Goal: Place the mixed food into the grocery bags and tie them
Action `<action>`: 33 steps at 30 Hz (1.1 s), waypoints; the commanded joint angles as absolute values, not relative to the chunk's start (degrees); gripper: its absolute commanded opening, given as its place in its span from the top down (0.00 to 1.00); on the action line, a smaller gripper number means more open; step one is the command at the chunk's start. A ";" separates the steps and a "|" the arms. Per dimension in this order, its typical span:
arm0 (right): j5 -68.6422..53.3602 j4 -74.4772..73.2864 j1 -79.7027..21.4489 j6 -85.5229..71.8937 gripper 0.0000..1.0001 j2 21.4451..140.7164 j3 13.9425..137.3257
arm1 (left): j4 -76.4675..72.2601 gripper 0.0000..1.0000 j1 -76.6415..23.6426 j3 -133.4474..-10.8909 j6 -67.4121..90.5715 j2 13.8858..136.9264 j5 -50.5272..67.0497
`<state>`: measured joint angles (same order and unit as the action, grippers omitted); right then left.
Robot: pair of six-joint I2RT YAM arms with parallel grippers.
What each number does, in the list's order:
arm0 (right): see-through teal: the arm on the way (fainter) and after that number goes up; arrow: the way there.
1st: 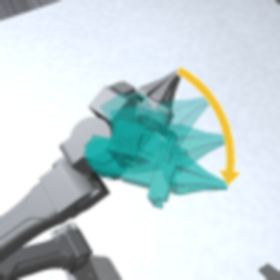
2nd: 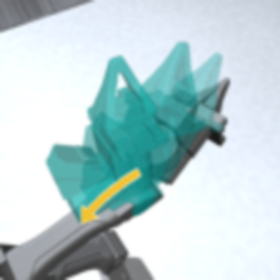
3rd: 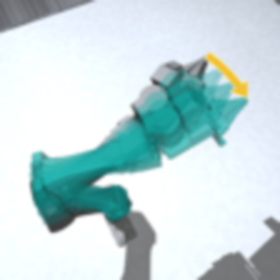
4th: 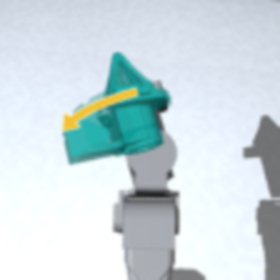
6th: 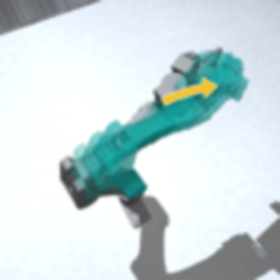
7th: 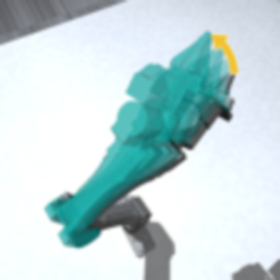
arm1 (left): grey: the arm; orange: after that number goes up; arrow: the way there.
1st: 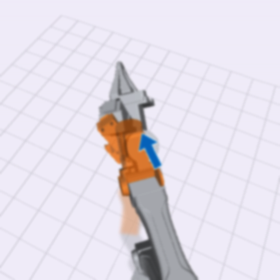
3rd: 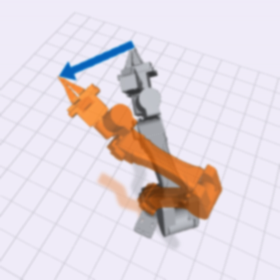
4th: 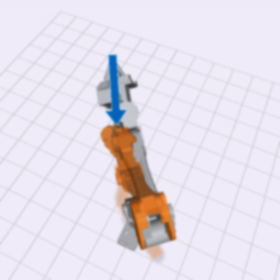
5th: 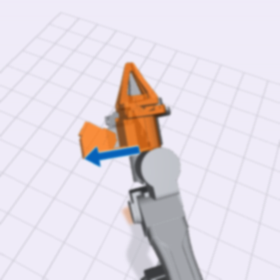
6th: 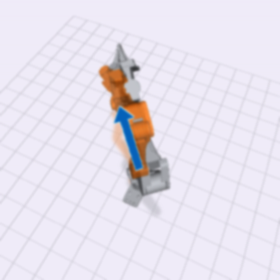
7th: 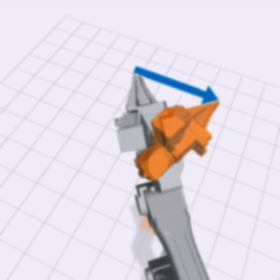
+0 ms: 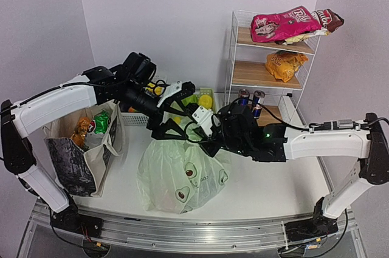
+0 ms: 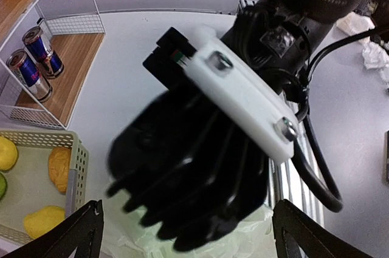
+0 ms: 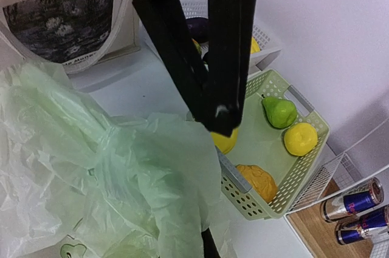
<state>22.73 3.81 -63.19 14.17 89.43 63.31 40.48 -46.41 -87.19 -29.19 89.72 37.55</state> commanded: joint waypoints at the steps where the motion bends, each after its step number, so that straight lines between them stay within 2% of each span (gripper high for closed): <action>1: 24.56 4.14 -64.23 6.31 1.00 85.97 65.86 | 36.59 0.06 -46.99 -85.45 -33.37 90.67 26.63; 5: 26.03 2.67 -65.79 5.05 1.00 86.45 67.14 | 34.17 0.11 -48.91 -84.49 -35.85 91.72 22.77; 12: 25.71 2.31 -67.23 3.51 1.00 85.11 67.07 | 33.10 0.40 -50.09 -83.82 -38.17 93.33 18.53; 14: 25.90 2.29 -67.24 2.55 1.00 84.27 67.02 | 34.10 0.43 -50.10 -83.06 -39.92 92.95 20.21; 19: 27.03 1.81 -67.24 -3.16 1.00 83.03 68.61 | 34.87 0.33 -50.10 -81.24 -39.47 91.29 26.93; 24: 25.70 1.16 -67.24 -9.36 1.00 81.72 69.03 | 30.20 0.36 -49.98 -79.74 -32.59 89.64 29.68; 30: 25.15 0.33 -67.24 -13.06 1.00 78.86 67.21 | 34.55 0.33 -49.99 -79.09 -35.43 89.30 35.62; 33: 22.86 0.02 -67.24 -12.57 1.00 78.74 67.44 | 34.95 0.36 -50.04 -78.70 -36.33 89.05 36.49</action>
<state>24.56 -6.50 -67.53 -9.66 82.58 64.27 29.08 -49.20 -80.56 -33.25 89.97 33.25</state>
